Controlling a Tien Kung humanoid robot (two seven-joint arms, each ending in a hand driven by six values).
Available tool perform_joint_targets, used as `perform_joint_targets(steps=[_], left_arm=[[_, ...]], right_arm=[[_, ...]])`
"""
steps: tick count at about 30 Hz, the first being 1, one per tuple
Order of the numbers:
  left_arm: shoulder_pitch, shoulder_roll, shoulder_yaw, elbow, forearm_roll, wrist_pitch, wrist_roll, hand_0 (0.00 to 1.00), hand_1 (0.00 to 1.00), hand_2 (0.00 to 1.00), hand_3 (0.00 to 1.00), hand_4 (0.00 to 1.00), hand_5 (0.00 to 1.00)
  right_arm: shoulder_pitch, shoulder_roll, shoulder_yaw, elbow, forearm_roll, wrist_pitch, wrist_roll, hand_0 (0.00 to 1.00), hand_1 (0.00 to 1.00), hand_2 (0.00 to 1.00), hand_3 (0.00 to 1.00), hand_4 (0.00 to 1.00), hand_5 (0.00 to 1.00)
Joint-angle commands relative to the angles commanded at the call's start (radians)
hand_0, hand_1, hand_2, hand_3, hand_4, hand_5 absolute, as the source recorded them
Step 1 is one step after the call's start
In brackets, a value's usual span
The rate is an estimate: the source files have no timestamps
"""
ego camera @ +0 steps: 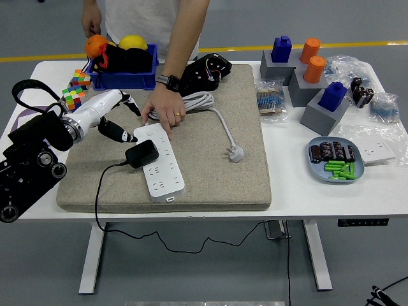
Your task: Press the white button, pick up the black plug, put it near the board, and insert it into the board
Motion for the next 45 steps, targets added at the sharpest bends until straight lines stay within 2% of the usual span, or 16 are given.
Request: perform_joint_targets(steps=[5, 6, 9, 11, 12, 17, 18, 23, 24, 35, 36, 40, 45], left_arm=[[0.013, -0.02, 0.018, 0.027, 0.014, 0.026, -0.016, 0.673, 0.755, 0.55, 0.561, 0.73, 0.002], [0.014, -0.024, 0.021, 0.032, 0.015, 0.031, -0.018, 0.644, 0.727, 0.522, 0.549, 0.691, 0.002], [0.017, -0.039, 0.028, 0.046, 0.02, 0.049, -0.026, 0.644, 0.727, 0.522, 0.549, 0.691, 0.002], [0.017, -0.047, 0.029, 0.053, 0.022, 0.051, -0.025, 0.644, 0.727, 0.522, 0.549, 0.691, 0.002], [0.017, -0.049, 0.03, 0.055, 0.023, 0.05, -0.023, 0.628, 0.71, 0.508, 0.51, 0.72, 0.002], [0.013, -0.06, 0.041, 0.067, 0.023, 0.043, -0.019, 0.628, 0.71, 0.508, 0.51, 0.72, 0.002], [0.012, -0.061, 0.042, 0.068, 0.023, 0.042, -0.019, 0.615, 0.705, 0.503, 0.998, 0.821, 0.002], [0.011, -0.067, 0.045, 0.064, 0.016, 0.038, -0.019, 0.615, 0.705, 0.503, 0.998, 0.821, 0.002], [0.01, -0.069, 0.046, 0.064, 0.016, 0.036, -0.017, 0.6, 0.701, 0.495, 0.369, 0.804, 0.002], [0.008, -0.103, 0.06, 0.074, 0.005, 0.031, -0.016, 0.6, 0.696, 0.487, 0.361, 0.797, 0.002], [0.007, -0.107, 0.061, 0.076, 0.004, 0.031, -0.016, 0.602, 0.694, 0.486, 0.36, 0.828, 0.002], [0.007, -0.119, 0.064, 0.082, 0.001, 0.03, -0.017, 0.602, 0.694, 0.486, 0.36, 0.828, 0.002], [0.006, -0.126, 0.07, 0.085, -0.003, 0.027, -0.017, 0.606, 0.693, 0.482, 0.358, 0.827, 0.002]], right_arm=[[0.002, 0.001, -0.012, 0.003, 0.01, -0.001, 0.001, 0.78, 0.608, 0.625, 0.626, 0.719, 0.466], [0.002, 0.001, -0.014, 0.004, 0.012, -0.001, 0.001, 0.779, 0.608, 0.625, 0.625, 0.719, 0.465], [0.002, 0.001, -0.017, 0.004, 0.013, -0.002, 0.002, 0.779, 0.608, 0.625, 0.625, 0.719, 0.465], [0.002, 0.001, -0.016, 0.004, 0.011, -0.002, 0.001, 0.779, 0.608, 0.625, 0.625, 0.719, 0.465], [0.002, 0.001, -0.016, 0.004, 0.01, -0.002, 0.001, 0.779, 0.608, 0.625, 0.625, 0.718, 0.463], [0.002, 0.002, -0.013, 0.002, 0.008, 0.0, 0.0, 0.779, 0.608, 0.625, 0.625, 0.718, 0.463], [0.002, 0.002, -0.012, 0.002, 0.007, 0.0, 0.0, 0.779, 0.608, 0.625, 0.625, 0.718, 0.463], [0.003, 0.001, -0.011, 0.002, 0.008, 0.001, 0.0, 0.779, 0.608, 0.625, 0.625, 0.718, 0.463], [0.003, 0.001, -0.013, 0.002, 0.008, 0.001, 0.0, 0.779, 0.608, 0.624, 0.626, 0.718, 0.463], [0.005, 0.003, -0.023, 0.003, 0.015, 0.001, 0.002, 0.779, 0.608, 0.624, 0.625, 0.718, 0.463], [0.005, 0.003, -0.023, 0.003, 0.015, 0.0, 0.002, 0.779, 0.607, 0.624, 0.625, 0.718, 0.463], [0.005, 0.002, -0.026, 0.004, 0.016, 0.0, 0.002, 0.779, 0.607, 0.624, 0.625, 0.718, 0.463], [0.005, 0.003, -0.022, 0.003, 0.014, 0.0, 0.002, 0.779, 0.608, 0.624, 0.625, 0.718, 0.462]])
